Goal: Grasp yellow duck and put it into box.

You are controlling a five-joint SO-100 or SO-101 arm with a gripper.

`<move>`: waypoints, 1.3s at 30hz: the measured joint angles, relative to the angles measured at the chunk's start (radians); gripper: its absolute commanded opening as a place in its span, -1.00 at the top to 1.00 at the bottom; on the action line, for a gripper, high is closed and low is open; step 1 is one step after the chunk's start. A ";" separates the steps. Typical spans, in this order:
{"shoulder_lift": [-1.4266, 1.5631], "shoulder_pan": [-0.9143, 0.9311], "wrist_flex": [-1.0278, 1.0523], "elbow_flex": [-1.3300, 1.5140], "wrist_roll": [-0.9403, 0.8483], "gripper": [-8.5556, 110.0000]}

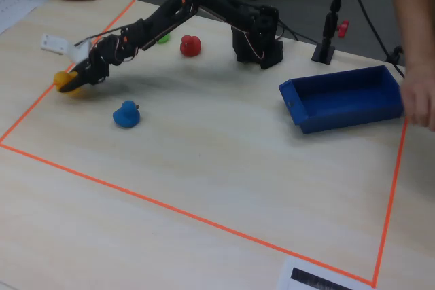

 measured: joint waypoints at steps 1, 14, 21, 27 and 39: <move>0.046 -0.014 0.055 0.000 0.031 0.86; 0.807 -0.382 0.781 0.345 0.212 0.86; 1.316 -0.594 1.078 0.782 0.156 0.86; 1.755 -0.890 1.442 1.039 0.224 0.86; 1.769 -1.856 1.738 1.037 0.653 0.86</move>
